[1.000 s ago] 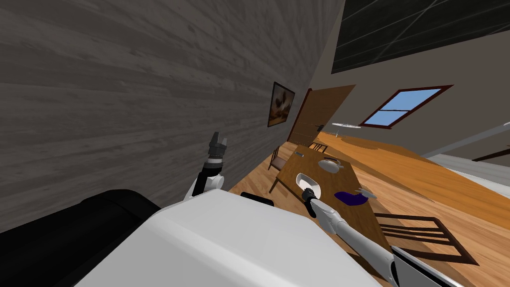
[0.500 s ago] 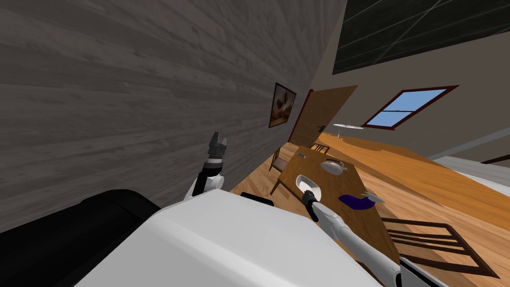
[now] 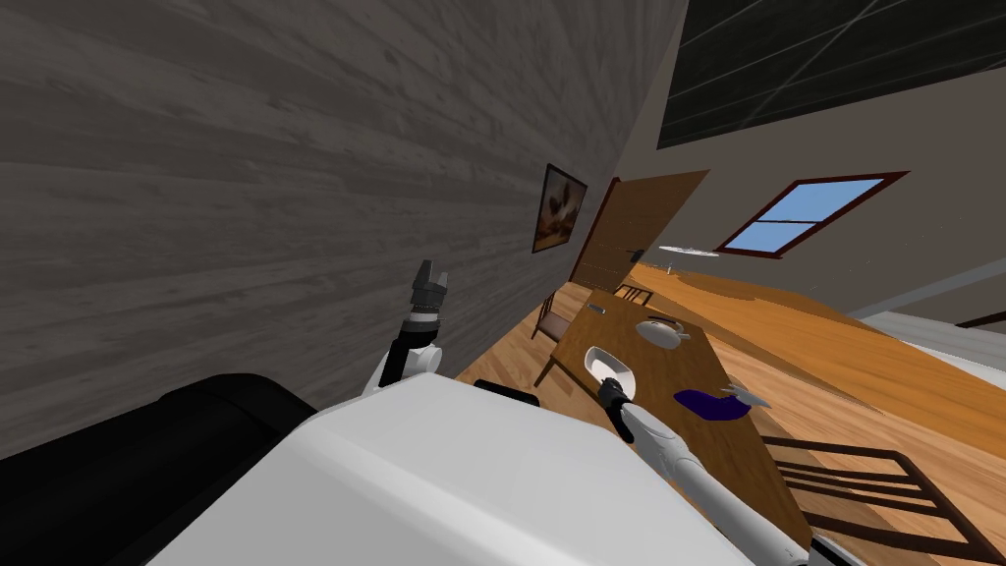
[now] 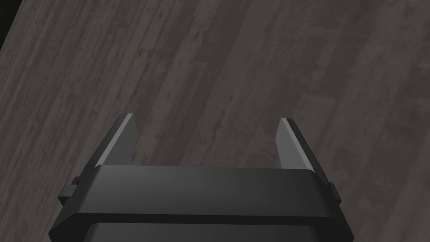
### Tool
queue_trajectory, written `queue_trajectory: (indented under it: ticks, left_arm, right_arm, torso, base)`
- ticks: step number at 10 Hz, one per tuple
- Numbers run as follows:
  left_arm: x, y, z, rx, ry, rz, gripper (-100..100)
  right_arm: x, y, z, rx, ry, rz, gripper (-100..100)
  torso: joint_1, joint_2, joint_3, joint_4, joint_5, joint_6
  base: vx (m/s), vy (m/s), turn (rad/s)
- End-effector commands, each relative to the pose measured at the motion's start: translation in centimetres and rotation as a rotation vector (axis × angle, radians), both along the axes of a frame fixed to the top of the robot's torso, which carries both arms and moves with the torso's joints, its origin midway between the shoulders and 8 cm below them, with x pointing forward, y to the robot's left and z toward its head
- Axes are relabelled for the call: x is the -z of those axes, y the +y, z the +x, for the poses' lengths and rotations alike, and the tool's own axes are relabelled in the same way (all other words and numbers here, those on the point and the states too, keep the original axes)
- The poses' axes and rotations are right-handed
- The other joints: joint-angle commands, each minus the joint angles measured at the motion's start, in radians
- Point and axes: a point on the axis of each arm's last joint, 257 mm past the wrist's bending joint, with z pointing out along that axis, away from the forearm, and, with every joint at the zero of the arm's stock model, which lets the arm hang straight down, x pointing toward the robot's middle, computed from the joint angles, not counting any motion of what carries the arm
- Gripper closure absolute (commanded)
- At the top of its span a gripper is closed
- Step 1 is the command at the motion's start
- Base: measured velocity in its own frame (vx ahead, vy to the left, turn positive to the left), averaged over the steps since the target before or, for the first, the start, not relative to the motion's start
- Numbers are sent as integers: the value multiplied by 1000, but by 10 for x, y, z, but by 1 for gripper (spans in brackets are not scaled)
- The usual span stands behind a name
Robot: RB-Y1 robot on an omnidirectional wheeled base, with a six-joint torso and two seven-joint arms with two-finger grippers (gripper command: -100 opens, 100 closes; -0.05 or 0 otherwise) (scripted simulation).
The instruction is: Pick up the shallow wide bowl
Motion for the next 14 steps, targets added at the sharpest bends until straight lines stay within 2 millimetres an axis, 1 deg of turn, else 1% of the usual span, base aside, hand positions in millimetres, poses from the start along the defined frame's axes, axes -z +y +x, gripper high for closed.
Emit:
queue_trajectory:
  ticks: [1, 2, 3, 4, 6, 7, 8, 9, 10, 11, 13, 14]
  left_arm:
    - [0, 0, 0, 0, 0, 0, 0]
    - [0, 0, 0, 0, 0, 0, 0]
    - [0, 0, 0, 0, 0, 0, 0]
    - [0, 0, 0, 0, 0, 0, 0]
    - [0, 0, 0, 0, 0, 0, 0]
    - [0, 0, 0, 0, 0, 0, 0]
    - [0, 0, 0, 0, 0, 0, 0]
    - [0, 0, 0, 0, 0, 0, 0]
    - [0, 0, 0, 0, 0, 0, 0]
    - [0, 0, 0, 0, 0, 0, 0]
    - [0, 0, 0, 0, 0, 0, 0]
    - [0, 0, 0, 0, 0, 0, 0]
  right_arm:
    - [-8, -5, 8, 20, -26, 11, 100]
    - [-11, -8, 11, 30, -36, 12, 100]
    - [5, -2, -13, -16, 12, 9, 100]
    - [3, -3, -10, -12, 5, 16, 100]
    - [-12, -19, 3, 34, -40, 18, 100]
    - [1, -14, -20, -7, 1, 21, 100]
    - [-8, -25, -13, 24, -27, 19, 100]
    - [-14, -32, -9, 41, -43, 18, 100]
    - [0, -28, -33, 1, -1, 20, 100]
    - [-3, -32, -32, 10, -8, 19, 100]
    - [-16, -47, -24, 49, -43, 15, 100]
    - [-1, -43, -51, 8, 5, 11, 100]
  torso:
    - [0, 0, 0, 0, 0, 0]
    - [-1, 0, 0, 0, 0, 0]
    - [-2, 1, 0, 0, 0, 0]
    - [-1, 0, 0, -1, -1, 0]
    - [-1, 0, 0, -1, -1, 0]
    - [-3, 0, 0, 0, 0, 0]
    - [-2, 0, -1, -1, -1, 1]
    - [-1, -1, -1, 0, -1, 0]
    - [-1, 0, 0, 0, 0, 0]
    - [1, -1, -1, -1, -1, 0]
    - [-1, 0, 0, 0, 0, 0]
    - [-2, 1, 1, 1, 0, 0]
  base:
    - [13, 26, 5]
    - [1, 6, 18]
    - [35, 28, 63]
    - [39, 45, 11]
    - [2, 20, -6]
    - [25, 29, 65]
    - [33, 38, 11]
    - [18, 29, -2]
    - [38, 54, 54]
    - [35, 54, 18]
    - [7, 12, -2]
    - [31, 32, 70]
